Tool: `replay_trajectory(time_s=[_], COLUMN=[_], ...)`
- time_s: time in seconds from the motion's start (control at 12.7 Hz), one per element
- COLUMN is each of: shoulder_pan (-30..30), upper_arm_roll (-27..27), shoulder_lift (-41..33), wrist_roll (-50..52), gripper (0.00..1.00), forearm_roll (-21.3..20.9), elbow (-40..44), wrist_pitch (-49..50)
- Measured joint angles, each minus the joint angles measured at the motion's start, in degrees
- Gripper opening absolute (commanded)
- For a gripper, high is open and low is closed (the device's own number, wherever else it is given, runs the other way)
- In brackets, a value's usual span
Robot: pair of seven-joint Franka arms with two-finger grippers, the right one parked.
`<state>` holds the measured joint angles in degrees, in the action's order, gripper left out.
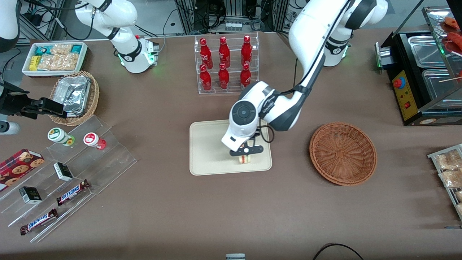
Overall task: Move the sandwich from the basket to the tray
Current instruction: 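Lift the sandwich and carry it with the left gripper over the tray, then lower the sandwich onto the cream tray and open the left gripper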
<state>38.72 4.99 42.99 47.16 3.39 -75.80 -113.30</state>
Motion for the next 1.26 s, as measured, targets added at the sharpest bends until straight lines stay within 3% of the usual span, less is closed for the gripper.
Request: replay_trajectory(time_s=[0.39,1.26], shoulder_pan=[0.1,0.5], upper_arm_roll=[1.5,1.9], shoulder_lift=[3.3,4.1], wrist_roll=[0.1,4.1], gripper=[0.0,0.0], forearm_roll=[4.6,1.7], elbow=[2.7,2.7], wrist_pitch=[-1.5,-1.4])
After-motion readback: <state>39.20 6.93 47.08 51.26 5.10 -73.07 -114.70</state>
